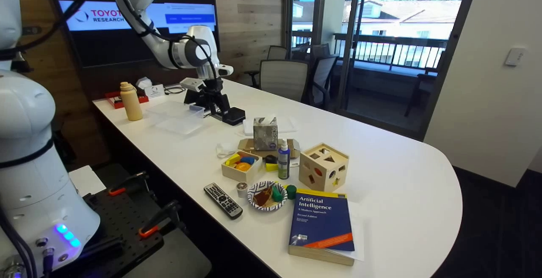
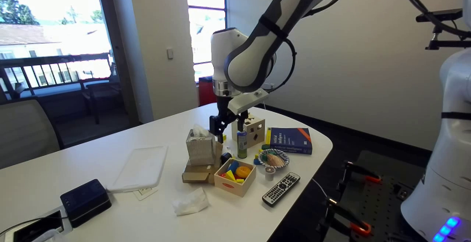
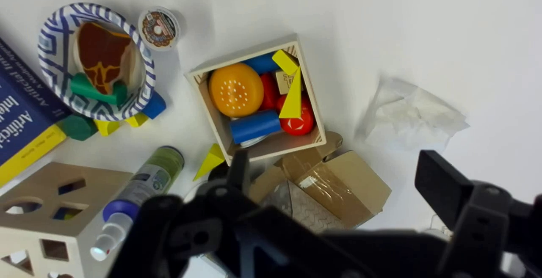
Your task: Use the paper towel to wipe the remote
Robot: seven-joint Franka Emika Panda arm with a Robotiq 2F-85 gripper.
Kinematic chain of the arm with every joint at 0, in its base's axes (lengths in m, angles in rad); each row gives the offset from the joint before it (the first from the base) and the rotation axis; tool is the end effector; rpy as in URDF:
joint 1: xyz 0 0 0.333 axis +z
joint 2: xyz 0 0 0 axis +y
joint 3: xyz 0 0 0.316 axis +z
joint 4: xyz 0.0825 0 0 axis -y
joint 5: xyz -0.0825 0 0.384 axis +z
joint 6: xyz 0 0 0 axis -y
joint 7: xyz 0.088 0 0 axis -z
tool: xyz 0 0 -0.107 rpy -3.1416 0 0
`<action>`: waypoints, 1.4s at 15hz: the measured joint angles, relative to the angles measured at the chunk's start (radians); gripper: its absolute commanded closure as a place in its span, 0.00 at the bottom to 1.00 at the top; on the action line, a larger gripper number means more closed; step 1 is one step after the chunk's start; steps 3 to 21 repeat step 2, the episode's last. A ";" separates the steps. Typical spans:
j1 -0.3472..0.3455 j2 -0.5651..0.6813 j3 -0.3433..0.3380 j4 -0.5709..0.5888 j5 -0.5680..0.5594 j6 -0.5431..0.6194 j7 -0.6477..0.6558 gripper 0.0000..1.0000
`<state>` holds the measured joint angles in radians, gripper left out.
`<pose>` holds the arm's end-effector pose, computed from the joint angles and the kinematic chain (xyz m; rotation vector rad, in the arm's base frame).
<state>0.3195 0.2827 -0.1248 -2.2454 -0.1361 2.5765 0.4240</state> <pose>0.5383 0.1081 0.2454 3.0443 -0.1680 0.1220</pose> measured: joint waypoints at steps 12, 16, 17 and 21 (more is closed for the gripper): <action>-0.022 -0.029 0.013 -0.031 -0.004 -0.002 0.010 0.00; -0.022 -0.029 0.013 -0.031 -0.004 -0.002 0.010 0.00; -0.022 -0.029 0.013 -0.031 -0.004 -0.002 0.010 0.00; -0.022 -0.029 0.013 -0.031 -0.004 -0.002 0.010 0.00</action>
